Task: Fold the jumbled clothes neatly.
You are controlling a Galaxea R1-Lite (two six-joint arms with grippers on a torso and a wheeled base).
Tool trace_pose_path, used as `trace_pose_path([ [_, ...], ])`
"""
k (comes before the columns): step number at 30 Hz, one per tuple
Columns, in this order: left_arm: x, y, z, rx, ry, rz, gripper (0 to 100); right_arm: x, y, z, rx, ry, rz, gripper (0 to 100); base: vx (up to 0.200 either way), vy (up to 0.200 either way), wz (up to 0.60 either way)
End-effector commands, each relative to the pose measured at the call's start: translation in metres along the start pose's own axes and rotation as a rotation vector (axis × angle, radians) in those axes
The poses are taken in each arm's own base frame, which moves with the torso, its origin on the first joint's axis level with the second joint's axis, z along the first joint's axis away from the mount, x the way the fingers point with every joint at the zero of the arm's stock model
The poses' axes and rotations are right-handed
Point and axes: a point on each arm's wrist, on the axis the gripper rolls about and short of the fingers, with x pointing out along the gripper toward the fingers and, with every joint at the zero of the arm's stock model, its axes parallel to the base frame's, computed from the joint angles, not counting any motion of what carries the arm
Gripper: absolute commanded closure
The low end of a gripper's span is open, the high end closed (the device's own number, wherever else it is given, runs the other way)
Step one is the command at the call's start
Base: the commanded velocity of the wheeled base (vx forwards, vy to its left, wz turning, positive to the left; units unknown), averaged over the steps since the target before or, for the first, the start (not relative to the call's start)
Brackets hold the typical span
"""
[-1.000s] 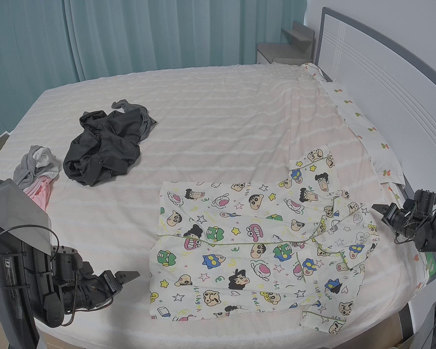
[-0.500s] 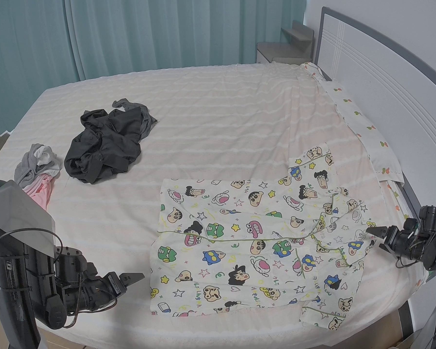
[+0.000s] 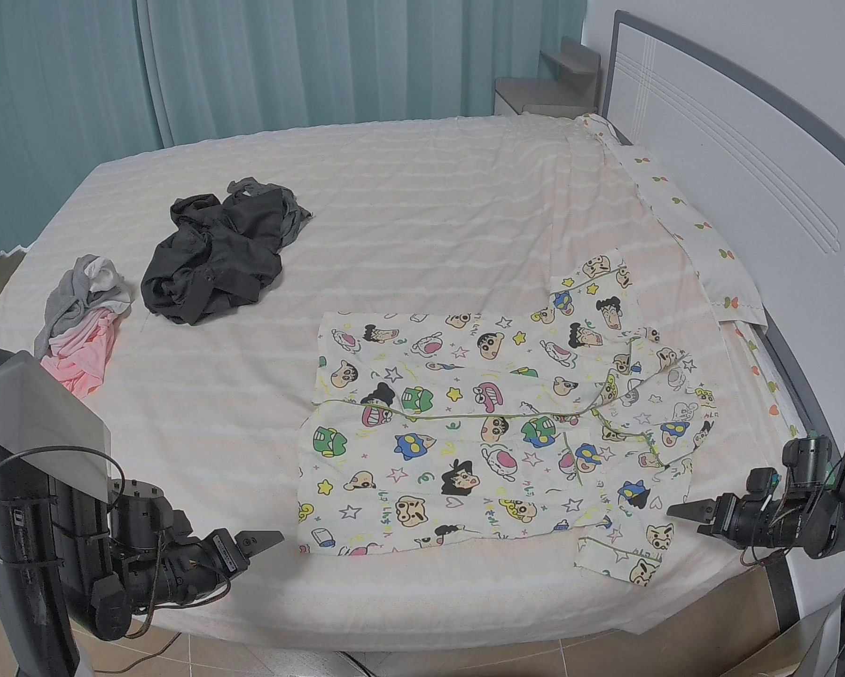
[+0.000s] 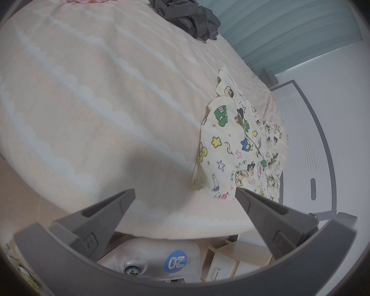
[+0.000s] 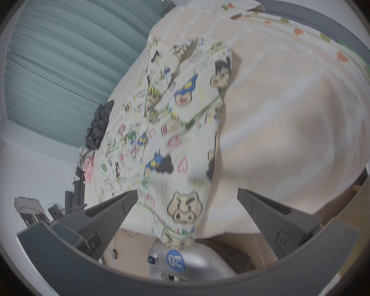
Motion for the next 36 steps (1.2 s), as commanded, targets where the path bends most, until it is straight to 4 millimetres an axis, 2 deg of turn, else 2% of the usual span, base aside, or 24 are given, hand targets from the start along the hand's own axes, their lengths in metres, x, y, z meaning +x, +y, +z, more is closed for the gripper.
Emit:
trace_pose_path([
  [1,-0.003,0.000,-0.001,0.000,-0.002,-0.002,0,0.011,0.003,-0.014,-0.010,0.059,0.013,0,0.000,0.000,0.00],
  [5,-0.003,0.000,-0.001,0.000,-0.003,-0.001,0,0.015,0.007,-0.018,-0.039,0.051,0.040,0,0.000,0.000,0.00],
  [7,-0.003,0.000,-0.001,0.001,-0.006,0.003,0,0.023,0.009,-0.025,-0.065,0.056,0.055,0,0.000,0.000,0.00],
  [17,-0.003,0.000,-0.001,0.000,-0.005,0.004,0,0.040,0.013,-0.042,-0.088,0.051,0.020,0,0.000,0.000,0.00],
  [29,-0.003,0.000,-0.001,0.000,-0.005,0.004,0,0.044,0.024,-0.034,-0.076,0.012,0.052,0,0.000,0.000,0.00],
  [30,-0.003,0.000,-0.001,0.000,-0.005,0.004,0,0.044,0.024,-0.033,-0.074,0.010,0.053,100,0.000,0.000,0.00],
  [36,-0.002,0.000,-0.001,0.000,-0.007,0.004,0,0.044,0.024,-0.032,-0.055,0.000,0.041,100,0.000,0.000,0.00],
])
